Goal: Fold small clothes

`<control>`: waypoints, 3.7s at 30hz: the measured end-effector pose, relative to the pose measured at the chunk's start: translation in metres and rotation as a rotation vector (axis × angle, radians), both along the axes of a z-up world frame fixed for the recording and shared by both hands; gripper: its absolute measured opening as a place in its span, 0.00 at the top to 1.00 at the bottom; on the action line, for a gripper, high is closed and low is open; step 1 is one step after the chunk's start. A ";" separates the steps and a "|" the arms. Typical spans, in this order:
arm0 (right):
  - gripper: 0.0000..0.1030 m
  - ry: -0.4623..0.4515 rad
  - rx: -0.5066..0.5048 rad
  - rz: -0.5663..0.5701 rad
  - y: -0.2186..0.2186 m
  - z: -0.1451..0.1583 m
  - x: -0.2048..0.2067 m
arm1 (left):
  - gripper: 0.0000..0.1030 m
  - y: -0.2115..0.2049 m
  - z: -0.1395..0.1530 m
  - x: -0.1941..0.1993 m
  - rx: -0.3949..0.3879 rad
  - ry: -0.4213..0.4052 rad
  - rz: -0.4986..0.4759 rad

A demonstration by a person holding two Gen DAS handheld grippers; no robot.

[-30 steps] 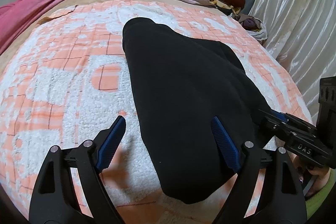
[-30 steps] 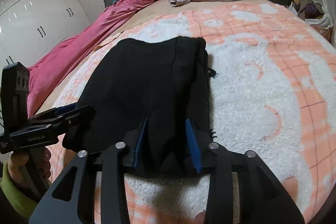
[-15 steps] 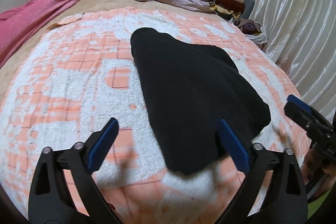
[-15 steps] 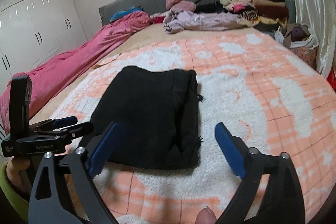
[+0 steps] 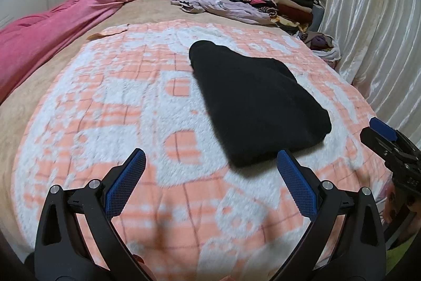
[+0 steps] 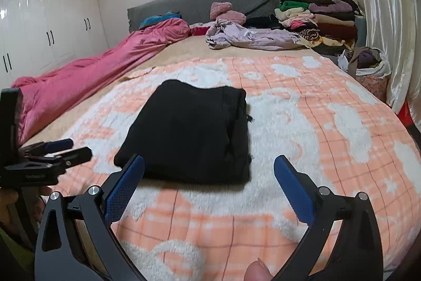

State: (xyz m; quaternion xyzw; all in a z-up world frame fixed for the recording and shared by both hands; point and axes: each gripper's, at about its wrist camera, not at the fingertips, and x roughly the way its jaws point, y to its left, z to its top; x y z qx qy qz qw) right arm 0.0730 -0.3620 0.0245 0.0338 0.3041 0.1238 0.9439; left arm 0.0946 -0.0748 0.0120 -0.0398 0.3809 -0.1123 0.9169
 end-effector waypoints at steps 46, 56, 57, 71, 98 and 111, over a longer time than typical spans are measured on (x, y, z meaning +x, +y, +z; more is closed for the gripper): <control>0.04 0.084 -0.063 0.008 0.022 -0.020 -0.024 | 0.09 0.012 -0.014 -0.031 0.014 0.045 0.042; 0.04 0.080 -0.065 0.005 0.022 -0.017 -0.025 | 0.09 0.012 -0.014 -0.031 0.015 0.044 0.041; 0.04 0.080 -0.064 0.005 0.022 -0.017 -0.025 | 0.09 0.013 -0.014 -0.031 0.015 0.045 0.042; 0.04 0.083 -0.064 0.007 0.021 -0.018 -0.026 | 0.09 0.014 -0.013 -0.032 0.015 0.044 0.043; 0.04 0.111 -0.085 -0.069 0.008 -0.026 -0.020 | 0.09 0.013 -0.014 -0.035 0.022 0.045 0.036; 0.04 0.116 -0.097 -0.360 -0.064 -0.037 -0.028 | 0.09 0.061 -0.026 -0.013 0.013 0.113 0.204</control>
